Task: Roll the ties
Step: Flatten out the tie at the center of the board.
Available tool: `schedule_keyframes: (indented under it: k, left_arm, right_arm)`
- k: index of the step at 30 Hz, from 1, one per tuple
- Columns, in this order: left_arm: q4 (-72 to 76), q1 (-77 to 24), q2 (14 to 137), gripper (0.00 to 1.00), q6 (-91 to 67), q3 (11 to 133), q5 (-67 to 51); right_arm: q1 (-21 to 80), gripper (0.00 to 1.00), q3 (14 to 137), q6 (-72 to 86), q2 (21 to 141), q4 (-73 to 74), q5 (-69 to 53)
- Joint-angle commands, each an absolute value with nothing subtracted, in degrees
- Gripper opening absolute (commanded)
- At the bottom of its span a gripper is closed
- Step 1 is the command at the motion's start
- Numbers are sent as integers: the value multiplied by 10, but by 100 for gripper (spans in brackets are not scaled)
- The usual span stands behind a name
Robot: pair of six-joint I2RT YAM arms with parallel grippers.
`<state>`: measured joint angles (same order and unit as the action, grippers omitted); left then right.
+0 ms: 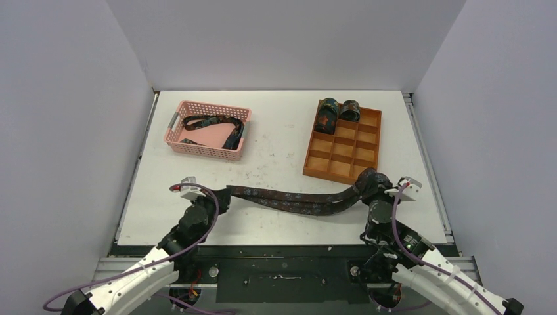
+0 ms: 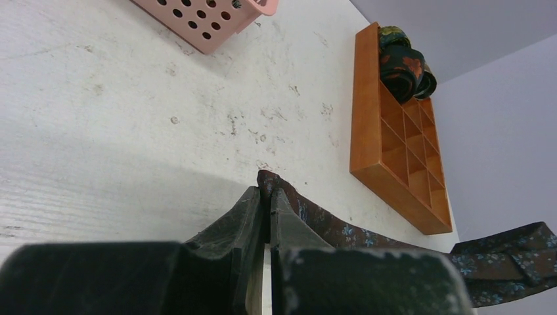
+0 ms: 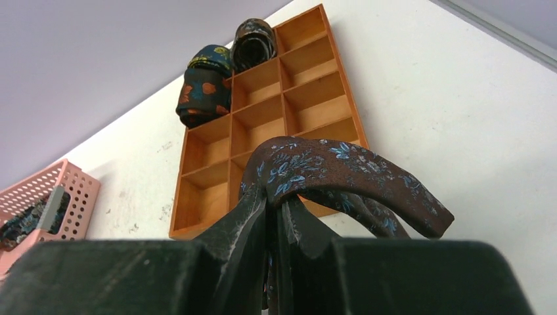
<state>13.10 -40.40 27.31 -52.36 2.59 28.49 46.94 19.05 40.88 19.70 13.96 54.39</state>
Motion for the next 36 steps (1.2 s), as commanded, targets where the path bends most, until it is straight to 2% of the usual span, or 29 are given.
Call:
schedule_keyframes:
  k: [1, 4, 5, 6, 8, 9, 10, 11, 13, 20, 29, 36]
  left_arm:
    - [111, -405, 284, 0, -517, 36, 305]
    - [103, -405, 291, 0, -551, 16, 306]
    - [107, -405, 292, 0, -560, 3, 306]
    - [112, -405, 292, 0, -568, -10, 306]
    - [119, -406, 293, 0, -576, -25, 305]
    - [120, -406, 293, 0, -576, -28, 306]
    - [120, -405, 294, 0, -575, -30, 306]
    - [120, -406, 294, 0, -574, -30, 306]
    - [117, -406, 290, 0, -571, -31, 304]
    - [59, -406, 234, 0, -576, -22, 312]
    - [41, -406, 203, 0, -592, -36, 309]
    - [44, -406, 202, 0, -588, -42, 296]
  right_arm:
    - [469, 5, 185, 443, 213, 116, 578]
    - [469, 6, 168, 565, 207, 223, 575]
    - [468, 13, 162, 603, 205, 253, 574]
    - [469, 27, 158, 621, 200, 261, 571]
    - [469, 67, 165, 614, 199, 260, 558]
    - [469, 82, 172, 625, 204, 271, 559]
    - [468, 93, 182, 633, 210, 284, 566]
    - [469, 99, 192, 636, 219, 296, 574]
    - [470, 92, 222, 648, 236, 331, 583]
    - [470, 92, 311, 704, 245, 450, 608]
    - [470, 90, 303, 876, 277, 560, 611]
    - [464, 90, 265, 959, 319, 538, 592]
